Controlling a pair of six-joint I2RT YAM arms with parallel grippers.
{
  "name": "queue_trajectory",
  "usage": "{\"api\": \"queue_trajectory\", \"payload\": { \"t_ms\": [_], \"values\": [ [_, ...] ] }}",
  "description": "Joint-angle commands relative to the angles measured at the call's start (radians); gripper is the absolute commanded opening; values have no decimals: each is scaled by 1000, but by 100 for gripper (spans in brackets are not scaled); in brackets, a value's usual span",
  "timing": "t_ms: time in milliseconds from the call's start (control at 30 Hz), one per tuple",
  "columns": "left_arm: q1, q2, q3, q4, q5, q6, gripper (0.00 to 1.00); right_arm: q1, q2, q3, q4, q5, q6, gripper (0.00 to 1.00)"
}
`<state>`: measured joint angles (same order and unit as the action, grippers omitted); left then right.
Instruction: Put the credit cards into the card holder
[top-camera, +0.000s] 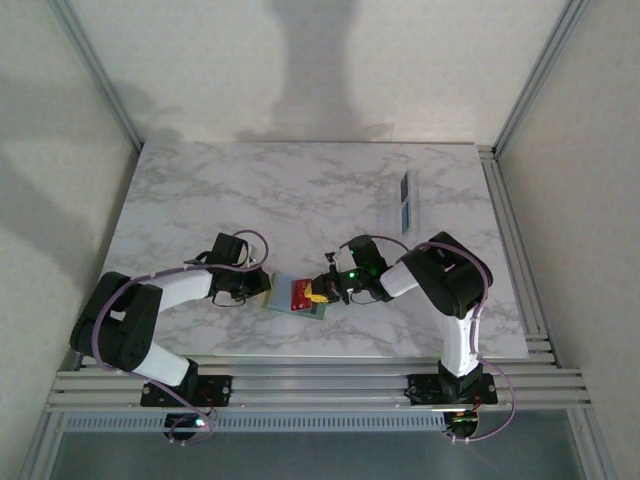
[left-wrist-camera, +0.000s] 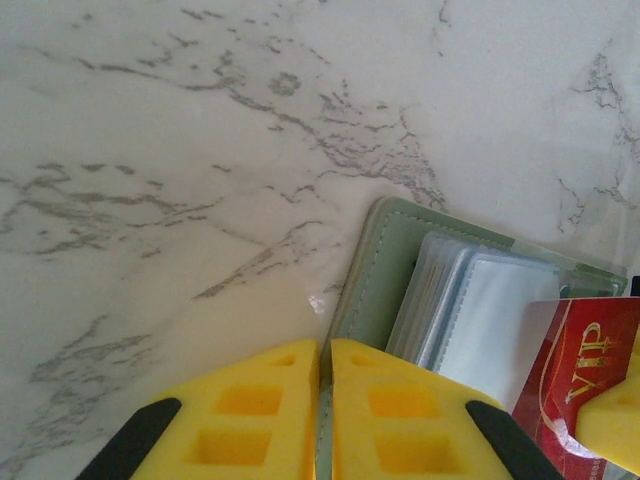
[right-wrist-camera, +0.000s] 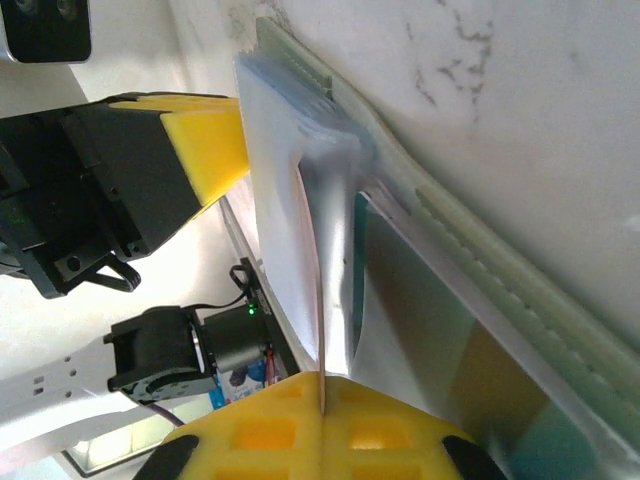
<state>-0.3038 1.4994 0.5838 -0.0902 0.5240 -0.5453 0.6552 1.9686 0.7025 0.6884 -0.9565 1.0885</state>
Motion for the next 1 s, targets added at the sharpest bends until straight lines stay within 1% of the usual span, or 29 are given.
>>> {"api": "queue_trajectory", "payload": {
  "t_ms": [0,67,200,333,467,633,733,833,967],
  "values": [
    [2,22,-39,-86,11,21,9,3,27,-10,31,59,26,2],
    [2,25,-39,-89,16,27,9,3,29,-12,33,72,24,3],
    [2,15,-41,-83,21,23,9,3,22,-25,77,103,33,9],
    [2,5,-45,-94,25,33,9,5,25,-28,94,131,41,10],
    [2,3,-41,-95,40,31,9,12,41,-34,151,142,77,10],
    [2,2,-39,-86,49,29,8,28,43,-20,132,143,72,10],
    [2,6,-39,-76,75,25,8,36,32,-15,107,139,62,11],
    [2,-3,-49,-68,67,23,8,47,17,2,39,135,21,13],
    [2,1,-48,-67,74,25,8,50,-21,-1,-43,161,-19,18]
  ]
}}
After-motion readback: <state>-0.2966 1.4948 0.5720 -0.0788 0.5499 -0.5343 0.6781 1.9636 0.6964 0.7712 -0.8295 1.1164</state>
